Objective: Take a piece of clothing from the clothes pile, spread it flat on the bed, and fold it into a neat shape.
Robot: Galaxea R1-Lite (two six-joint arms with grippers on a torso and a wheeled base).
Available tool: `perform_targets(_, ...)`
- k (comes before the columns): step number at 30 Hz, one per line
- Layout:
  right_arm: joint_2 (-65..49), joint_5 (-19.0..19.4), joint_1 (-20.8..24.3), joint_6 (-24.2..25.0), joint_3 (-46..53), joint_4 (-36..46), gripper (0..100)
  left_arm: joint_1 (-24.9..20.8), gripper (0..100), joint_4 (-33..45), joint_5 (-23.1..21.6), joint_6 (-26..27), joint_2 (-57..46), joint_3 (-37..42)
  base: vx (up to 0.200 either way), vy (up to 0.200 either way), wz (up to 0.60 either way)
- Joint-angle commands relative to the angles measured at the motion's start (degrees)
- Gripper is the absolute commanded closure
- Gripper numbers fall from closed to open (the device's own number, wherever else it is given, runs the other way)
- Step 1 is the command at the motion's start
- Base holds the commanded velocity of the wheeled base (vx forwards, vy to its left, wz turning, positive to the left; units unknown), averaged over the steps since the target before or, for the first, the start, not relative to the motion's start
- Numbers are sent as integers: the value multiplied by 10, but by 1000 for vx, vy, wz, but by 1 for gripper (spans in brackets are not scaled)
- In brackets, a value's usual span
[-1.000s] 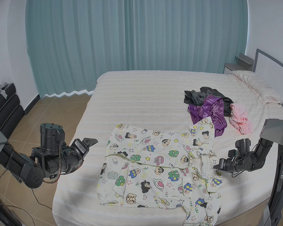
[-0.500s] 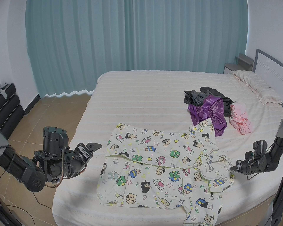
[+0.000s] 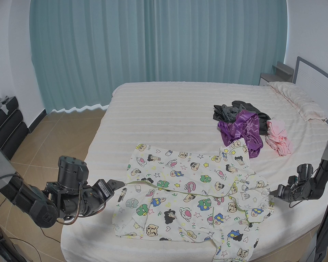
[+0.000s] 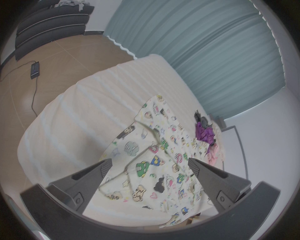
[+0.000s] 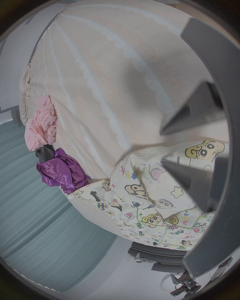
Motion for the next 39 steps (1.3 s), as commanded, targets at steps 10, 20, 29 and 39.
perform_targets(10, -149, 3, 6, 177, 110, -29, 0, -66, 0, -1, -66, -88, 104, -15, 0, 0, 0)
perform_targets(20, -176, -6, 76, 357, 270, -263, 0, -102, 0, 4, 54, -126, 207, -106, 0, 0, 0)
perform_targets(29, -152, -59, 138, 406, 318, -387, 0, -107, 0, 6, 62, -126, 224, -127, 0, 0, 0)
perform_targets(39, -159, -63, 139, 431, 318, -391, 0, -110, 0, 87, 70, -126, 235, -183, 0, 0, 0)
